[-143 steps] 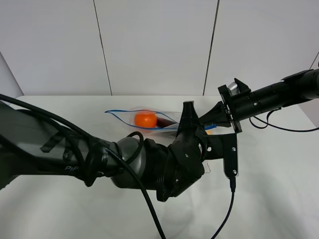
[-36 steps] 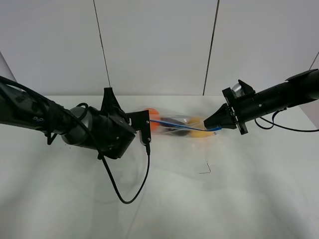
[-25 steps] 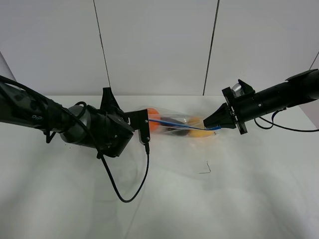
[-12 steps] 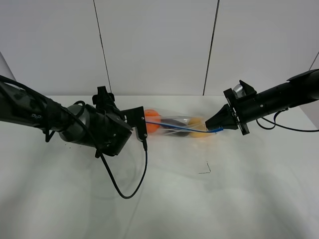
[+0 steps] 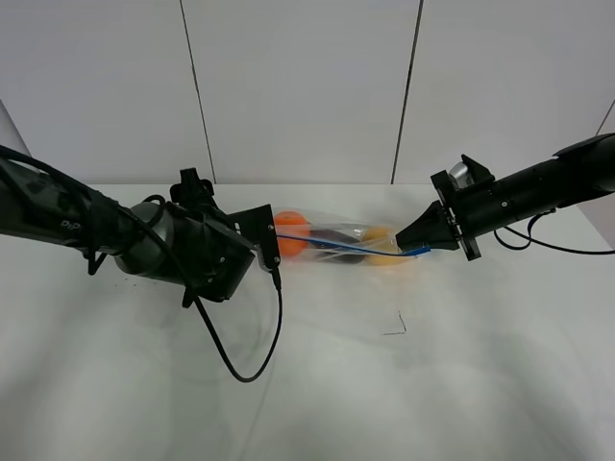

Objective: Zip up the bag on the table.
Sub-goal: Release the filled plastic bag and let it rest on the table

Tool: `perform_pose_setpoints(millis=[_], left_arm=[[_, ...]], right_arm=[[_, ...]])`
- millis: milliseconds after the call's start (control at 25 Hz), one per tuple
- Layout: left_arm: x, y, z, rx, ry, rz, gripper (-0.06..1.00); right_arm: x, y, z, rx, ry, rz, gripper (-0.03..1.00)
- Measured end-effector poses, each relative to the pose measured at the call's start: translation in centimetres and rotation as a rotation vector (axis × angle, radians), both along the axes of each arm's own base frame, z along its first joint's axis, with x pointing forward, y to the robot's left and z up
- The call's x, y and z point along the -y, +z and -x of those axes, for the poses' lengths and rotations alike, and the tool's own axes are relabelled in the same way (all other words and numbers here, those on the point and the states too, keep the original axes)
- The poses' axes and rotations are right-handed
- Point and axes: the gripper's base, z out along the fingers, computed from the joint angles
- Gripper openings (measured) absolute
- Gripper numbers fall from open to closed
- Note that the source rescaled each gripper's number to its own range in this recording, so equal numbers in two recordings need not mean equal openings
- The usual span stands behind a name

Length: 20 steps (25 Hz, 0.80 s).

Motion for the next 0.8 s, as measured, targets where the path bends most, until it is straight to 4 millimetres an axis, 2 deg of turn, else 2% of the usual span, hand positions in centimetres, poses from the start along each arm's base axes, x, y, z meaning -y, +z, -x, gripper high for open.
perform_pose_setpoints(millis=[320, 600, 680, 800], left_arm=[[-0.3, -0.2, 0.2, -0.01, 0.068, 0.056, 0.97], [-0.5, -0.6, 0.7, -0.078, 0.124, 0.088, 1.0], [-0.5, -0.1, 0.9, -0.091, 0.159, 0.134, 1.0], [-0.7, 1.9, 0.5, -0.097, 0.209, 0.213, 1.0]], right_arm=[[0.0, 0.0, 0.0, 0.0, 0.0, 0.0, 0.0], [0.0, 0.0, 0.0, 0.0, 0.0, 0.0, 0.0], [0.0, 0.0, 0.0, 0.002, 0.001, 0.0, 0.0], [0.0, 0.0, 0.0, 0.002, 0.002, 0.0, 0.0]])
